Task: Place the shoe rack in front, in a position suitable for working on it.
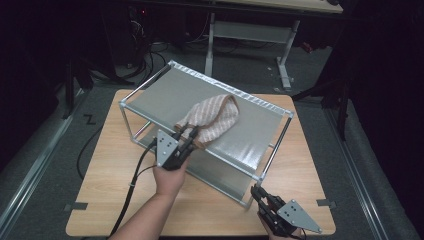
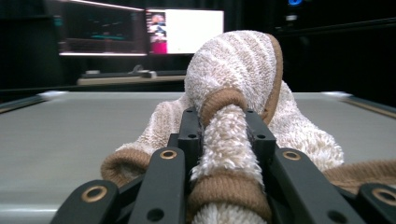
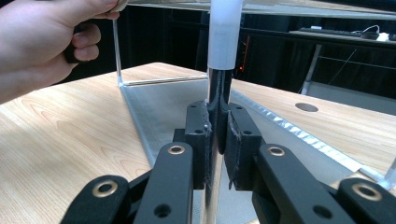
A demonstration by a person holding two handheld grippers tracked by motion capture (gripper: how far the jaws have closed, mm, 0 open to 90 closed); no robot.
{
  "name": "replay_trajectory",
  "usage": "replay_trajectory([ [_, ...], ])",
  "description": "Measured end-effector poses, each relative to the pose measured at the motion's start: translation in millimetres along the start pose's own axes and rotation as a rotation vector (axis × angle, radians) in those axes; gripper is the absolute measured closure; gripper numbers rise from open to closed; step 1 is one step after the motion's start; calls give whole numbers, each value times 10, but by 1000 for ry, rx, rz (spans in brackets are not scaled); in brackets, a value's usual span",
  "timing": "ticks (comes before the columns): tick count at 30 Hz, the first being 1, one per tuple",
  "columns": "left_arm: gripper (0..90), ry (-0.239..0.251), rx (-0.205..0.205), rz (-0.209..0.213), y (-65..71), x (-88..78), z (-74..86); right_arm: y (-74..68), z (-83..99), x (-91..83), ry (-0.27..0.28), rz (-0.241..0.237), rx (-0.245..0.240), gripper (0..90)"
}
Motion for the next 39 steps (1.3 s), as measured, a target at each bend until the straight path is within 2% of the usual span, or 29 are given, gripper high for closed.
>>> replay_trajectory([
  [6,734,-26,10,-95,-475,17,73,0,1,-2,-2,1,-3,811],
  [11,734,-48,7,-153,-822,11,125,2,0,-4,-2,1,-6,811],
  [19,734,-84,26,-207,-1203,9,177,1,-1,-4,-3,-1,-8,811],
  [25,734,-115,57,-260,-1430,0,197,2,-1,-5,-2,1,-10,811],
  [32,734,-137,56,-322,-1679,-23,212,5,-1,-4,-2,0,-13,811],
  [34,732,-138,45,-336,-1734,-41,221,11,-2,-5,-1,3,-8,811],
  [39,732,-136,31,-324,-1735,-58,220,28,-4,-3,1,9,-6,811],
])
Point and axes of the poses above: each handheld gripper's, and its own axes: x roughly forward along the jaws, z roughly out of its underside, y roughly to its right, the point moved 7 cm from there along x, roughly forward along the jaws, and after that the axes turned 9 degrees about x, right-handed, at the moved point
